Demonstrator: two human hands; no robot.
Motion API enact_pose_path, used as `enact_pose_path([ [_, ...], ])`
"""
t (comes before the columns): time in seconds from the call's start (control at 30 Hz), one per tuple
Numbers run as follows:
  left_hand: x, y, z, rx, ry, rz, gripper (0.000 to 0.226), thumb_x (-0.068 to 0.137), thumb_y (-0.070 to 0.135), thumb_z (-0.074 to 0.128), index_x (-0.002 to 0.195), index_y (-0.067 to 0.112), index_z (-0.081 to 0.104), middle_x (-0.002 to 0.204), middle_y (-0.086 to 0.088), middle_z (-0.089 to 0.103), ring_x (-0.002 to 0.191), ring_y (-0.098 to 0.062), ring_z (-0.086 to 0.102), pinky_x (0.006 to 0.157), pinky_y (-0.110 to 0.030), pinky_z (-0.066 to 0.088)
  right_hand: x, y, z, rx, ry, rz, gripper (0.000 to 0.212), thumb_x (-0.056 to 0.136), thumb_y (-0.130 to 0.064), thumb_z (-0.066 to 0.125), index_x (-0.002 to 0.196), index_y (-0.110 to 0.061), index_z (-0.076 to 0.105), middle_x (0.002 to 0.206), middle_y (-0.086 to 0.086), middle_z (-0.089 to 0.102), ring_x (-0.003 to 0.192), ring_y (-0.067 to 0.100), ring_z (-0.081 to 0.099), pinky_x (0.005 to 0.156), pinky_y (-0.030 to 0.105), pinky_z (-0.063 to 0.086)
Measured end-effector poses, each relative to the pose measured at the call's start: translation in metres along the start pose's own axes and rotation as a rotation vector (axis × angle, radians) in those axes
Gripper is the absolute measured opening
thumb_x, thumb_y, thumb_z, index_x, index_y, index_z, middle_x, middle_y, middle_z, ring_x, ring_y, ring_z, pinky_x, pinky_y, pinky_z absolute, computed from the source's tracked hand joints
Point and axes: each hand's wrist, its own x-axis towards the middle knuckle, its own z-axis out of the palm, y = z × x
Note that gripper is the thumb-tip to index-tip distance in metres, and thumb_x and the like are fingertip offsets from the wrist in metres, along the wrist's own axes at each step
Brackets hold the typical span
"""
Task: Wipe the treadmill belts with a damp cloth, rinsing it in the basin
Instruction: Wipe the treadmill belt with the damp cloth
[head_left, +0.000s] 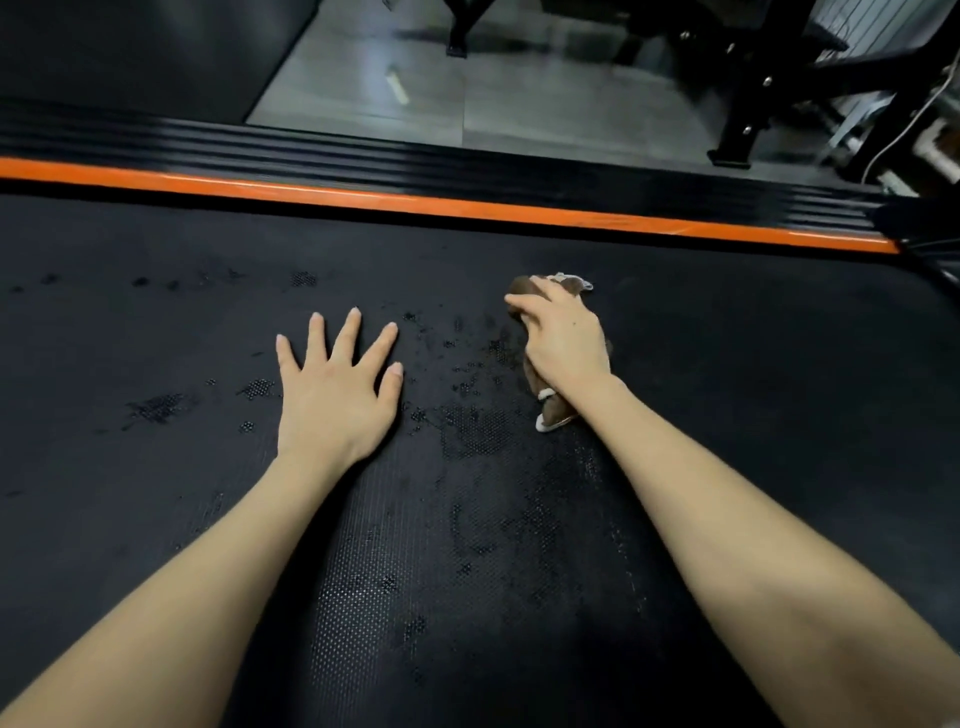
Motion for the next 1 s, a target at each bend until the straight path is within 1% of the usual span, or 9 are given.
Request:
enact_pose_path([
  [0.13,0.001,-0.003,0.001,0.004,0.009,0.001,0.056,0.095,0.051,0.007,0.149,0.04,0.015,0.16,0.0,0.01,0.146,-0.032,0.0,0.115,-0.056,-0.002,-0.087,-0.029,-0.004,0.072,-0.104,-0.375,0.041,0.084,-0.001,0.052,0.115,-0.023,0.067,0.137,0.007,0.052,0.126,0.033,0.047,0.106,0.051,0.036],
  [0.2,0.0,-0.004,0.001,0.003,0.01,0.005,0.062,0.09,0.053,0.002,0.15,0.04,0.015,0.16,0.0,0.01,0.146,-0.032,0.0,0.115,-0.055,-0.002,-0.122,-0.032,-0.01,0.103,-0.22,-0.561,0.044,0.082,-0.008,0.045,0.117,-0.025,0.065,0.138,0.007,0.051,0.128,0.033,0.045,0.109,0.051,0.029],
  [0.27,-0.001,-0.003,0.001,0.005,0.014,0.006,0.066,0.088,0.054,-0.002,0.15,0.04,0.014,0.16,0.0,0.01,0.146,-0.031,0.0,0.116,-0.054,-0.002,-0.106,-0.018,-0.016,0.078,-0.238,-0.652,0.051,0.078,-0.009,0.039,0.118,-0.028,0.065,0.138,0.004,0.051,0.127,0.03,0.047,0.104,0.049,0.037],
  [0.37,-0.001,-0.002,0.001,-0.004,0.016,0.001,0.067,0.087,0.055,-0.003,0.149,0.04,0.017,0.159,0.0,0.012,0.146,-0.031,0.002,0.116,-0.054,-0.002,-0.023,0.001,-0.009,-0.022,-0.116,-0.374,0.05,0.084,-0.002,0.045,0.12,-0.032,0.063,0.143,-0.003,0.045,0.128,0.028,0.045,0.094,0.044,0.047],
  [0.5,0.001,-0.002,0.002,-0.012,0.032,-0.004,0.063,0.089,0.053,0.003,0.148,0.04,0.021,0.159,-0.001,0.016,0.146,-0.033,0.005,0.115,-0.055,-0.001,0.046,-0.001,0.012,0.0,0.018,-0.058,0.035,0.095,-0.015,0.045,0.12,-0.032,0.062,0.143,-0.002,0.043,0.129,0.027,0.04,0.101,0.035,0.036],
  [0.57,0.0,-0.002,0.002,-0.025,0.037,0.002,0.062,0.09,0.053,0.005,0.148,0.039,0.024,0.158,-0.002,0.019,0.145,-0.034,0.007,0.115,-0.056,0.001,0.021,-0.015,0.015,0.011,0.009,-0.098,0.036,0.093,-0.01,0.047,0.119,-0.028,0.064,0.143,0.001,0.045,0.129,0.028,0.04,0.104,0.036,0.034],
  [0.7,0.0,-0.003,0.001,-0.017,0.042,0.008,0.063,0.09,0.053,0.006,0.148,0.038,0.025,0.158,-0.003,0.02,0.145,-0.034,0.009,0.115,-0.056,0.003,-0.078,-0.041,0.007,0.139,-0.143,-0.507,0.043,0.082,-0.004,0.047,0.114,-0.023,0.067,0.136,0.006,0.053,0.128,0.03,0.046,0.108,0.044,0.032],
  [0.8,-0.002,-0.002,0.001,-0.009,0.042,0.011,0.064,0.09,0.053,0.002,0.149,0.038,0.023,0.158,-0.002,0.018,0.146,-0.032,0.008,0.116,-0.055,0.003,-0.061,-0.025,0.0,0.11,-0.152,-0.61,0.051,0.077,-0.007,0.04,0.116,-0.026,0.067,0.136,0.005,0.053,0.125,0.027,0.05,0.102,0.043,0.041],
  [1.0,0.0,-0.001,0.001,-0.01,0.036,-0.002,0.066,0.088,0.054,0.002,0.148,0.038,0.023,0.158,-0.002,0.019,0.146,-0.033,0.008,0.115,-0.056,0.002,0.071,-0.014,0.022,0.017,0.039,0.011,0.04,0.093,-0.012,0.043,0.125,-0.031,0.059,0.147,-0.001,0.04,0.13,0.028,0.04,0.1,0.036,0.038],
])
